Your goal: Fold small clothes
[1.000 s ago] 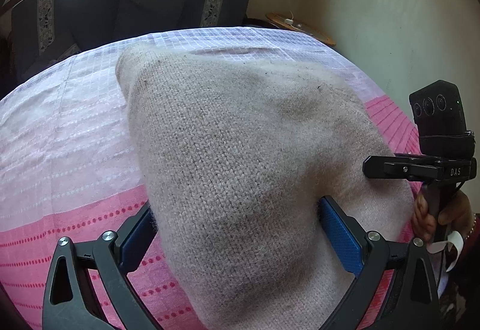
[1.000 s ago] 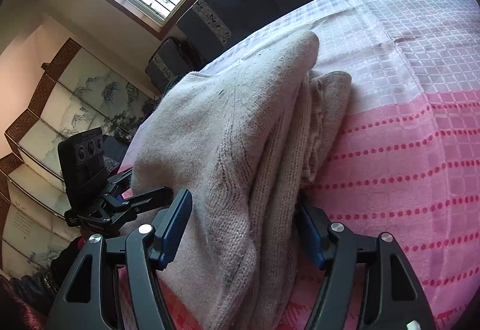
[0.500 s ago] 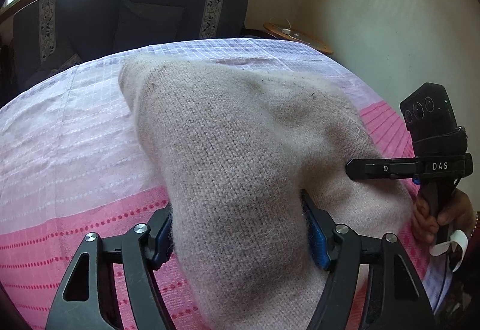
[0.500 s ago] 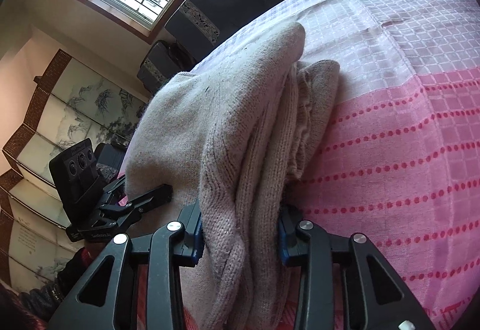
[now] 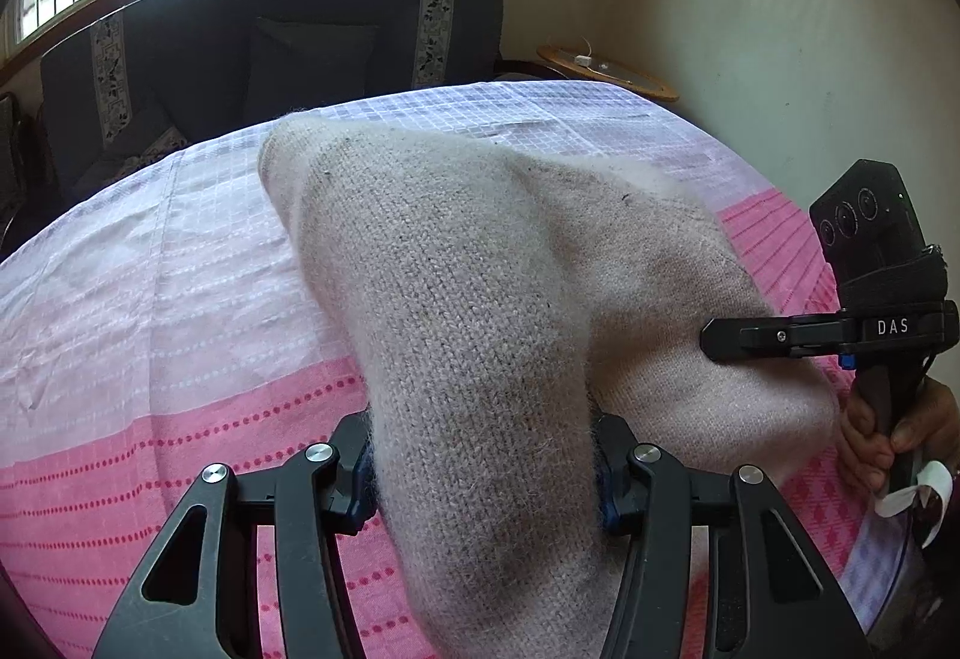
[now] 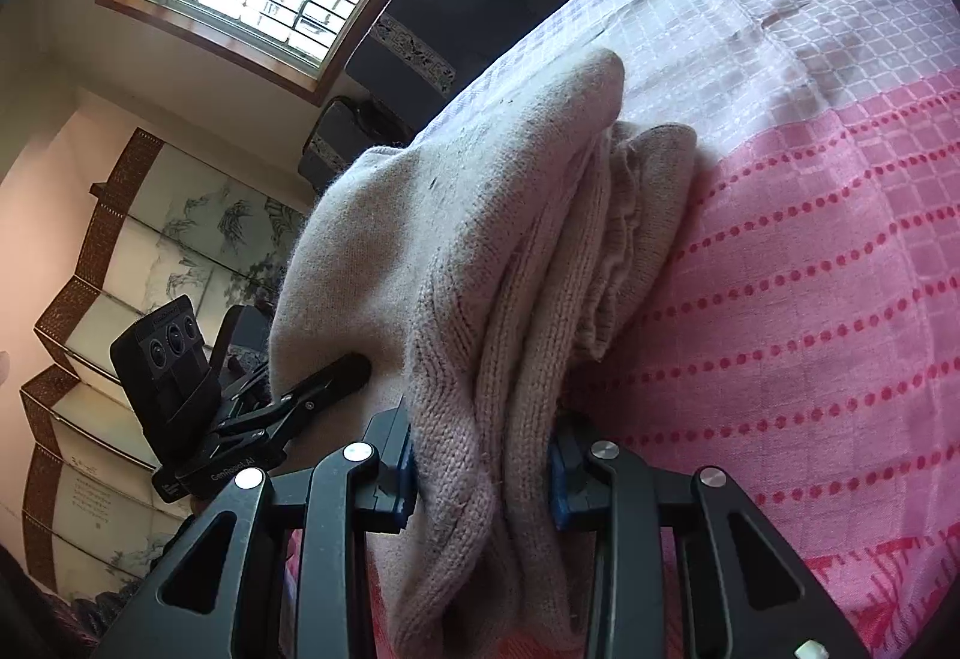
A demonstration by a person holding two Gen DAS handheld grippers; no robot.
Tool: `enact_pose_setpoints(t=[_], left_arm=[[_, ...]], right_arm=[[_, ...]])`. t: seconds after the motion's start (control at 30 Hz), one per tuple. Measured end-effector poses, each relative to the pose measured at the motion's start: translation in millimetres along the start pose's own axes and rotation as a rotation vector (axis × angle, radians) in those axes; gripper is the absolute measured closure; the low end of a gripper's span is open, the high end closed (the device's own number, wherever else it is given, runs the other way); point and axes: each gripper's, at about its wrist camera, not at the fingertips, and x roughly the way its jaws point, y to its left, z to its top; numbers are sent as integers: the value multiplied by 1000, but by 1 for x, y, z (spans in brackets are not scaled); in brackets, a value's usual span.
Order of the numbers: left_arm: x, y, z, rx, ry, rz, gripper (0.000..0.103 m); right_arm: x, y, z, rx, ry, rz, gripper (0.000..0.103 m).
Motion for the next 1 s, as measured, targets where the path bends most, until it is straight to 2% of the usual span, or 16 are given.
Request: enact_pose_setpoints(t=[0.07, 0.13, 0.2, 0.33, 0.4, 0.67, 1.0], left_arm=[[1, 0, 0, 5, -1, 9, 49], [2, 0, 1, 7, -3, 14, 49], [4, -3, 2, 13, -9, 24, 49], [0, -7, -2, 16, -29, 60, 52], [-5, -10, -4, 22, -40, 86, 54], [-50, -16, -13, 2, -86, 144, 56], [-103, -12, -37, -11, -122, 214, 56]], right_arm=[[2, 3, 3, -13, 3, -12, 70], [5, 6, 4, -33, 8, -42, 62], [10, 7, 6, -33, 13, -45, 61], [12, 11, 8, -39, 0, -33, 71], [7, 20, 5, -56, -24, -33, 72], [-7, 61, -9, -99, -56, 18, 73], [-2, 103, -35, -128, -55, 71, 73]])
